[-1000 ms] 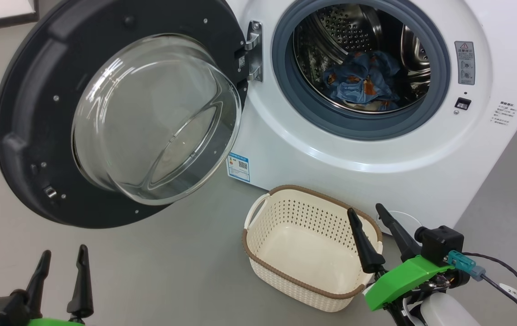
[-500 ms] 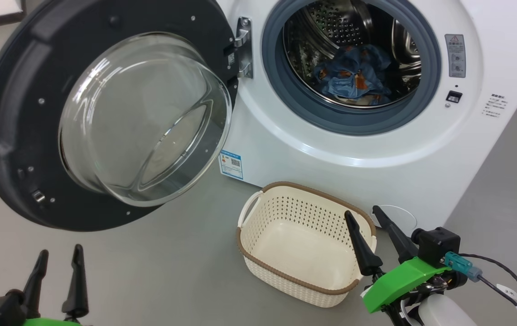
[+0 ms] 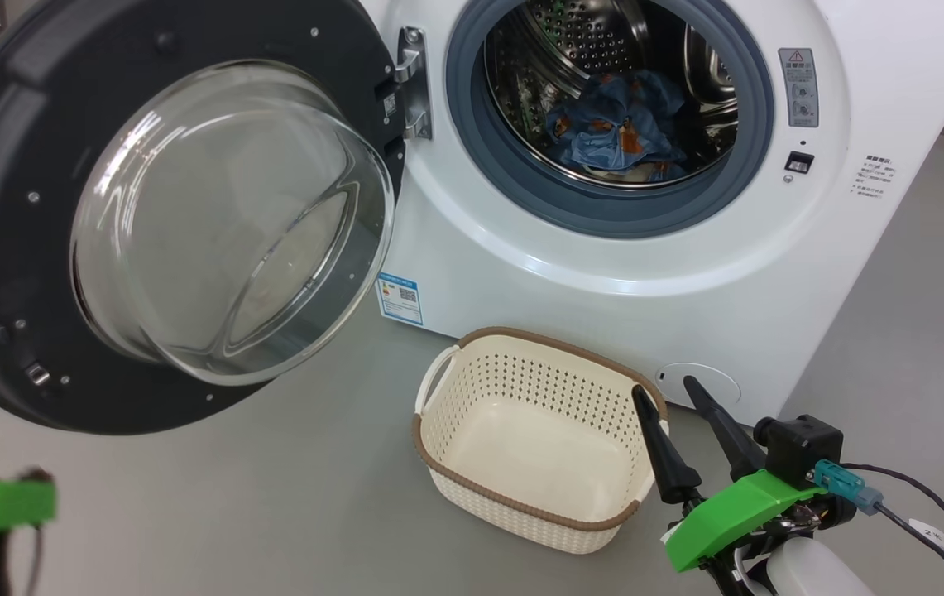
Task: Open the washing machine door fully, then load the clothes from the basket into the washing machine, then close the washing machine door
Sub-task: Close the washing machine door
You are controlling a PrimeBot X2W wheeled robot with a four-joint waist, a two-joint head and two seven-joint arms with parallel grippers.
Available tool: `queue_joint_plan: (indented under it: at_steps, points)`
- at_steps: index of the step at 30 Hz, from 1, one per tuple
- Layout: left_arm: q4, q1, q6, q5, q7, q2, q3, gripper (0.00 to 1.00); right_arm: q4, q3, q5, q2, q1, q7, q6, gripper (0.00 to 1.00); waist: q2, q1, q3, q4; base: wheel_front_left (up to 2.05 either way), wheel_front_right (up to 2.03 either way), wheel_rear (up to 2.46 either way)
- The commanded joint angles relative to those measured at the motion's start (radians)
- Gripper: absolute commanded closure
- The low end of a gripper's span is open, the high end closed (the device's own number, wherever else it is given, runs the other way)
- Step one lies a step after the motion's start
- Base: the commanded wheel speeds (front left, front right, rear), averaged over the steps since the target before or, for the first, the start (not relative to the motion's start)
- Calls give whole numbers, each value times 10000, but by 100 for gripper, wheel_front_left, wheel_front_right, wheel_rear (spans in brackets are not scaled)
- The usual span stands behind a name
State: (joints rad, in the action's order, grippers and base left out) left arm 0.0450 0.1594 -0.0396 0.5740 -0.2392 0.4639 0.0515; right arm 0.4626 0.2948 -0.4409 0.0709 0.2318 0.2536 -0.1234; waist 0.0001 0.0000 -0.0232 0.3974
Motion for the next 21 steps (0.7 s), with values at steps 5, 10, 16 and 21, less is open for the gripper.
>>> queue_joint_plan:
  at_steps: [5, 10, 16, 21]
  points:
    - [-630, 1701, 612, 1054, 231, 949, -1167, 100, -181, 254, 17, 64, 264, 82, -73, 0, -1, 0, 123, -220, 0, 0, 0]
    - [858, 3142, 1291, 3369, 712, 1221, -2355, 100, -102, 304, 159, 168, 314, 82, -73, 0, -1, 0, 354, -647, 0, 0, 0]
    - [3775, 4393, 1564, 6281, 1916, 1649, -3859, 100, -150, 279, 376, 330, 429, -44, -73, 0, -1, 0, 653, -1244, 0, 0, 0]
    - [6953, 5138, 1634, 7825, 3102, 2213, -4739, 100, -414, 204, 624, 384, 527, -308, -73, 0, -1, 0, 976, -1827, 0, 0, 0]
